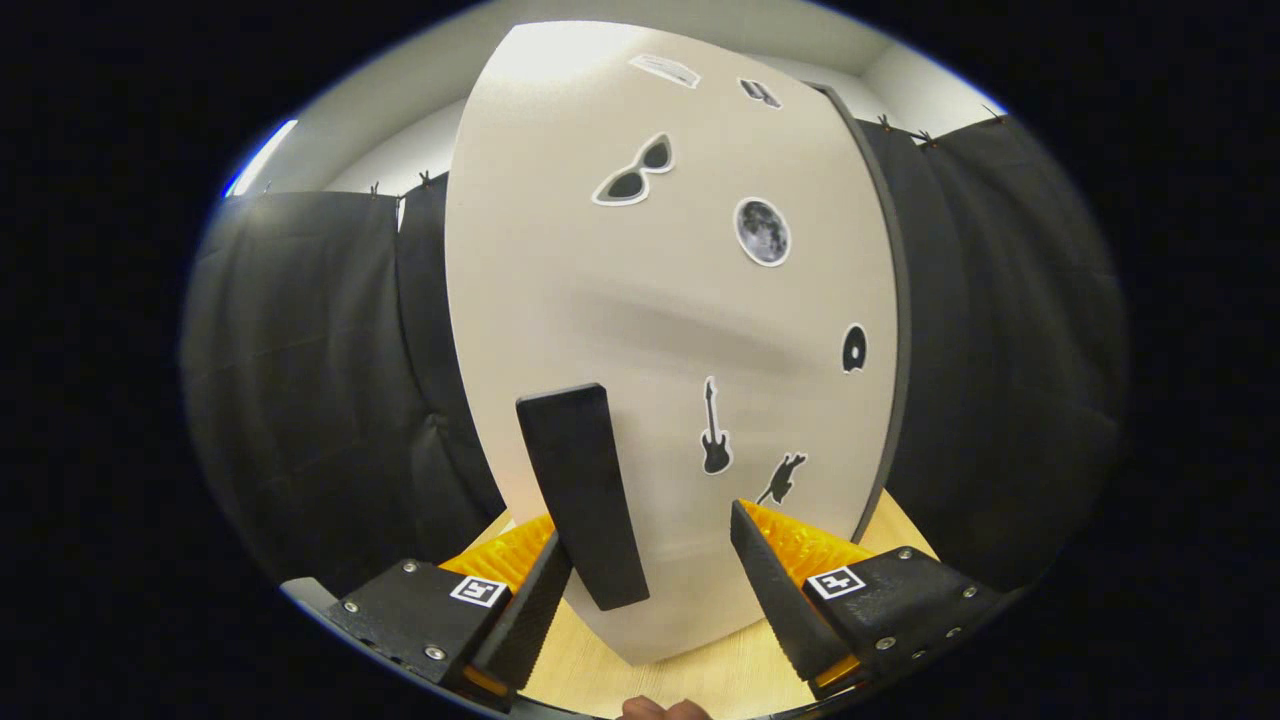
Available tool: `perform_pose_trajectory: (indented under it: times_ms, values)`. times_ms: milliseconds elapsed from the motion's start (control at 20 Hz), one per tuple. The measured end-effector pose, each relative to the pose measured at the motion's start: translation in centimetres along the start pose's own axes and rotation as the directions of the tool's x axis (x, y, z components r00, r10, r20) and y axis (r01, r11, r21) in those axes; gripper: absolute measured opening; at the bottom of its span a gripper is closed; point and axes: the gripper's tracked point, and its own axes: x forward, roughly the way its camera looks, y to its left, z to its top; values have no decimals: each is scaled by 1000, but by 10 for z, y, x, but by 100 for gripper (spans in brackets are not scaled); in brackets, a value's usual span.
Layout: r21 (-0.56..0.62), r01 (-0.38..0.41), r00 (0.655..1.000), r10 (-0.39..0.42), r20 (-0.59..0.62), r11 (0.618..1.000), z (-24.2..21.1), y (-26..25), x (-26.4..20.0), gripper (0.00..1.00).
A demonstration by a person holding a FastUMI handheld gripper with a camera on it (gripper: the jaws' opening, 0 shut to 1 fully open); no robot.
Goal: Open the shoe cabinet door, grab the shoes and put them into the shoe cabinet, then close the shoe cabinet door.
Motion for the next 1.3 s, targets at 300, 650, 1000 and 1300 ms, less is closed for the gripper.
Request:
perform_pose_trajectory:
  times_ms: [300,650,1000,1300]
  values:
    - [-59,-18,1000,18,-3,998,1,8,16,93]
    - [-45,-17,1000,17,-6,999,-1,12,43,93]
    - [-40,43,999,-43,7,998,-2,9,60,94]
    - [-34,129,991,-128,34,991,-5,6,68,95]
